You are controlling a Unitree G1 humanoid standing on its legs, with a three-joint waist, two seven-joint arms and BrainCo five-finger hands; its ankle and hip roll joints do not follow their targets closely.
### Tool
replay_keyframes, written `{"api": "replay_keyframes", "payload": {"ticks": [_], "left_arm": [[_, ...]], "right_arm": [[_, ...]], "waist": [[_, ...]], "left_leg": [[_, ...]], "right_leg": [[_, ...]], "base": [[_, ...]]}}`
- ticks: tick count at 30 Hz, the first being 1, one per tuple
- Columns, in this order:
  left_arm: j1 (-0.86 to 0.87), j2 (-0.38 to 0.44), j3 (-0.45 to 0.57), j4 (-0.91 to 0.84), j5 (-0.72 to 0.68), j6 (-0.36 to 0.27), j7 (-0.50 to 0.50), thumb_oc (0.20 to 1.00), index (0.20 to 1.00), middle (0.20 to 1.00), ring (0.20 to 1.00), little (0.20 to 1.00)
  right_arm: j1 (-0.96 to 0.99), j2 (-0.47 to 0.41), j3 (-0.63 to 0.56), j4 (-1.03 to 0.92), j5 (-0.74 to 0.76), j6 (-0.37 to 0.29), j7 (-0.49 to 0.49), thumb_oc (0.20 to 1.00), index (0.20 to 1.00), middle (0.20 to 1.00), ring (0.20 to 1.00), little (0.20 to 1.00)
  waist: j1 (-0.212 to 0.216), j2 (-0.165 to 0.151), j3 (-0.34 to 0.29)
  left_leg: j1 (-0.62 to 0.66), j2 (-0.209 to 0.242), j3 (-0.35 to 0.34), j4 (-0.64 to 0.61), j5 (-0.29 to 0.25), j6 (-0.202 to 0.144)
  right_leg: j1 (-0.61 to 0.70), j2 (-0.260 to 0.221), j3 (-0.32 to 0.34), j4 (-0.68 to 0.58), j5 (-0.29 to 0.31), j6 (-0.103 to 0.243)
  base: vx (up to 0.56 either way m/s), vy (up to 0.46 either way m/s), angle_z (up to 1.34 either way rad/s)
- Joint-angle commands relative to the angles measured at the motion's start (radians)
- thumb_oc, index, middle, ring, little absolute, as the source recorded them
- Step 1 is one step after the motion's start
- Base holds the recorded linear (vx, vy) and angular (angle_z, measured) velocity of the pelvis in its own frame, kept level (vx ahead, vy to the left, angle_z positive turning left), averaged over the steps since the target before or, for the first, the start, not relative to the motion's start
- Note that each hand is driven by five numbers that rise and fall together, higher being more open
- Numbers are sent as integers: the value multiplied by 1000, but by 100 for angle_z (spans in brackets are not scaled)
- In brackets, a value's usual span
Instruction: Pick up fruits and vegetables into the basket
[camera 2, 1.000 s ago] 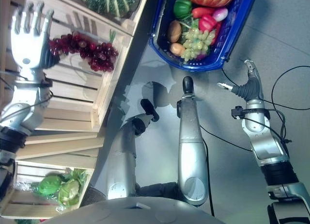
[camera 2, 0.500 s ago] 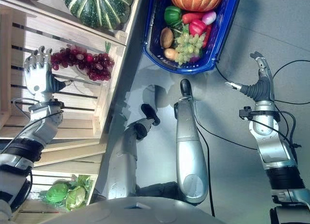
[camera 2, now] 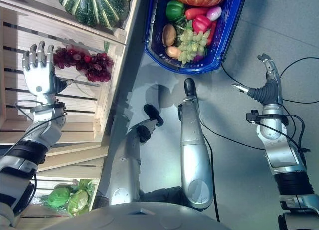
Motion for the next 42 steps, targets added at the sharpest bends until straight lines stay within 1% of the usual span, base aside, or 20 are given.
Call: {"api": "replay_keyframes", "payload": {"ticks": [1,5,7,11,14,17,18,26,29,31,32,34,37,42], "left_arm": [[5,32,5,89,33,53,-5,1000,1000,1000,1000,1000],[-55,26,-16,171,27,46,-55,1000,1000,1000,1000,1000],[-83,21,-29,216,0,39,-65,1000,1000,1000,1000,1000],[-125,1,-47,290,-12,49,-77,1000,1000,1000,1000,1000],[-134,-3,-50,310,-12,45,-87,1000,1000,1000,1000,1000],[-150,-9,-63,343,0,59,-116,1000,1000,1000,1000,1000],[-158,-9,-70,359,7,80,-153,1000,1000,1000,1000,1000],[-167,-7,-97,439,26,137,-180,1000,1000,1000,1000,1000],[-171,-9,-113,466,100,204,-215,1000,1000,1000,1000,1000],[-174,-8,-120,477,124,224,-222,1000,1000,1000,1000,1000],[-175,-6,-128,489,181,261,-243,1000,1000,1000,1000,1000],[-173,-4,-136,502,209,290,-262,1000,1000,1000,1000,1000],[-171,-6,-144,518,228,322,-268,1000,1000,1000,1000,1000],[-178,-13,-156,537,206,352,-255,1000,1000,1000,1000,1000]], "right_arm": [[35,-48,3,-59,-8,-37,-38,1000,1000,1000,1000,1000],[18,-52,13,-41,-3,-41,-47,1000,1000,1000,1000,1000],[12,-52,19,-31,-4,-52,-54,1000,1000,1000,1000,1000],[2,-46,27,-17,5,-68,-63,1000,1000,1000,1000,1000],[1,-43,26,-9,11,-72,-65,1000,1000,1000,1000,1000],[-4,-40,27,2,29,-78,-67,1000,1000,1000,1000,1000],[-6,-38,28,7,37,-83,-66,1000,1000,1000,1000,1000],[-13,-32,30,26,68,-105,-74,1000,1000,1000,1000,1000],[-19,-30,35,36,65,-112,-82,1000,1000,1000,1000,1000],[-23,-31,38,44,67,-118,-86,1000,1000,1000,1000,1000],[-27,-35,37,47,75,-119,-84,1000,1000,1000,1000,1000],[-32,-37,38,46,79,-116,-88,1000,1000,1000,1000,1000],[-42,-38,41,49,80,-117,-98,1000,1000,1000,1000,1000],[-63,-47,47,47,82,-105,-108,1000,1000,1000,1000,1000]], "waist": [[-64,45,-43],[-74,43,-43],[-79,39,-43],[-85,31,-43],[-85,28,-43],[-86,25,-43],[-86,23,-43],[-83,12,-43],[-79,11,-43],[-78,10,-43],[-76,8,-43],[-74,7,-43],[-69,7,-43],[-64,11,-43]], "left_leg": [[-75,34,-45,1,22,-37],[-81,38,-35,3,20,-37],[-91,42,-31,9,19,-37],[-109,48,-26,18,13,-37],[-116,49,-25,22,10,-37],[-128,51,-26,26,8,-36],[-134,51,-27,26,8,-36],[-172,54,-35,43,1,-32],[-183,51,-38,42,1,-30],[-188,52,-39,43,0,-29],[-195,52,-42,44,0,-28],[-201,52,-44,45,0,-28],[-210,49,-48,43,0,-28],[-219,43,-53,40,1,-31]], "right_leg": [[17,8,-45,-3,-79,67],[11,12,-40,-8,-75,66],[0,16,-36,-6,-73,66],[-19,23,-32,-5,-70,65],[-25,25,-32,-3,-70,64],[-35,26,-32,-1,-70,63],[-41,28,-32,-2,-68,63],[-73,32,-34,6,-65,60],[-82,32,-36,2,-62,59],[-85,32,-38,2,-61,59],[-90,33,-40,1,-59,58],[-94,33,-43,1,-58,58],[-101,31,-46,-3,-56,58],[-109,25,-51,-10,-51,58]], "base": [[6,40,-1],[1,22,-4],[-3,10,-5],[-1,6,-4],[3,7,-5],[0,0,0],[0,0,0],[-9,2,2],[-18,13,4],[0,0,0],[0,0,0],[0,0,0],[-11,2,0],[-20,24,1]]}}
